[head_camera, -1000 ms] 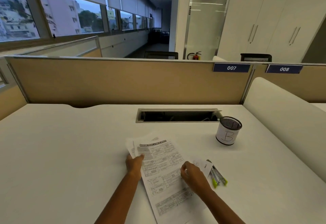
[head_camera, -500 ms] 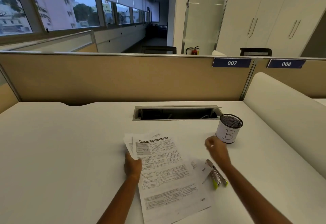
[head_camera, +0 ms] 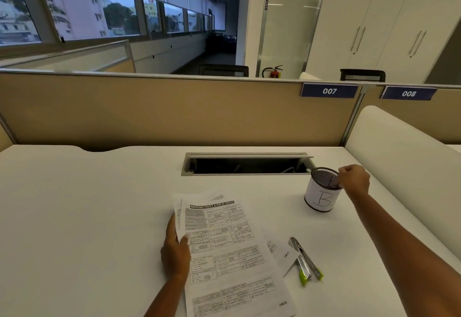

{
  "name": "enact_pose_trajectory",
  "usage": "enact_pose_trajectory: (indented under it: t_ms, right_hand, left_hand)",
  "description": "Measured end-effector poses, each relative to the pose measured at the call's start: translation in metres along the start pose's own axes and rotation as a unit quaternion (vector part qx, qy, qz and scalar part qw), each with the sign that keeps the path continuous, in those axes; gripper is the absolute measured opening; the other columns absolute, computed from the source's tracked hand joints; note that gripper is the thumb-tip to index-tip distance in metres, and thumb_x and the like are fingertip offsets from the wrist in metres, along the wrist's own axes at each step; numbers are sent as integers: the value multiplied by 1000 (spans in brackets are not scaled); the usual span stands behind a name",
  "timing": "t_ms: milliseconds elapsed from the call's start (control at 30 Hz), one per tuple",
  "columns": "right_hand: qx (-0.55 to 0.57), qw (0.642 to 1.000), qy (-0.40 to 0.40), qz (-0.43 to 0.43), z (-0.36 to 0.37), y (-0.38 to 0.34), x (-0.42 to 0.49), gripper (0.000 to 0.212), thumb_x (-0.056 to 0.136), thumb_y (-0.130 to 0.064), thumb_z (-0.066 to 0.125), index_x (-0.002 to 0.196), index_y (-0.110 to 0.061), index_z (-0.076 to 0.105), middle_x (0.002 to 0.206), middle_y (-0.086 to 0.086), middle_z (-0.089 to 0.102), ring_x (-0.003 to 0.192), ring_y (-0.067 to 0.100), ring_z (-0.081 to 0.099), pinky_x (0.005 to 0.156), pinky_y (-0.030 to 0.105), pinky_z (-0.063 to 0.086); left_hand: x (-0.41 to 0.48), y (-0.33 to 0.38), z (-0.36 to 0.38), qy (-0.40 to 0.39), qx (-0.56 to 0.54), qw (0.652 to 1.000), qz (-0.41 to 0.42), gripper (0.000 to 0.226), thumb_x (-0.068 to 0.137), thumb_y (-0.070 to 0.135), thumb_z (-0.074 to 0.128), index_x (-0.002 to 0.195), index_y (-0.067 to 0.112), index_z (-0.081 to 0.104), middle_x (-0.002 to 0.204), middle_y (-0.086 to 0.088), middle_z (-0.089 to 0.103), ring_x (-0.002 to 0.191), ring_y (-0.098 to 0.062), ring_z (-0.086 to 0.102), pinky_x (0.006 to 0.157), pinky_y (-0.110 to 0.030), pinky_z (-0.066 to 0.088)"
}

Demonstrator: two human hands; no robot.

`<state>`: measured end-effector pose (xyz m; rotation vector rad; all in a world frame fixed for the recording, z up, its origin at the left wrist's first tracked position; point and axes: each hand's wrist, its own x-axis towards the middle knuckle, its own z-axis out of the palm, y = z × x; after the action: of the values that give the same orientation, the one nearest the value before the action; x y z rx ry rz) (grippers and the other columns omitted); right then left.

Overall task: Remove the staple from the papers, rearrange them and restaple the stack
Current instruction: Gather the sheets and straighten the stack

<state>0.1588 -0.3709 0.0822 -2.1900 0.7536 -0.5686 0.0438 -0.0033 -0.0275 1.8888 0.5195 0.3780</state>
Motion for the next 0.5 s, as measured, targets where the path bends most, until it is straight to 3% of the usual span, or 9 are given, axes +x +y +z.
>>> enact_pose_trajectory:
  t_ms: [100,200,333,433,500]
  right_hand:
    - [51,998,-26,23,4,10,13,24,85,0,45,91,12,65,92,31,67,90,41,63,84,47,52]
    - [89,994,-43,42,5,19,18,25,84,0,45,94,10,65,81,21,64,72,31,59,56,20,54]
    - [120,992,-14,23,4,23,4,25,84,-2,46,99,6,64,84,23,66,65,29,57,72,31,56]
    - [159,987,-21,-16,7,12,-31,21,86,-3,47,95,6,63,80,22,65,59,23,61,59,19,53]
    - [196,977,-79,-30,16,6,-61,18,87,1,47,93,8,62,72,17,60,43,4,58,43,6,46]
  left_hand:
    - [0,-3,2,19,2,1000,9,54,86,0,50,135,16,37,127,-18,58,94,-42,63,79,-50,55]
    - [2,-5,4,24,-2,1000,-4,48,85,-1,51,131,10,43,121,-21,61,92,-42,64,77,-49,55]
    - [5,-10,4,19,-39,998,-38,25,86,2,51,109,-2,59,107,-24,67,86,-40,64,74,-42,54]
    - [7,-10,1,13,-83,995,-54,19,89,4,48,98,-4,63,99,-25,69,79,-36,64,72,-37,53]
    - [6,-8,-1,8,-122,990,-65,21,90,3,46,101,-5,62,102,-26,67,80,-35,63,75,-39,53]
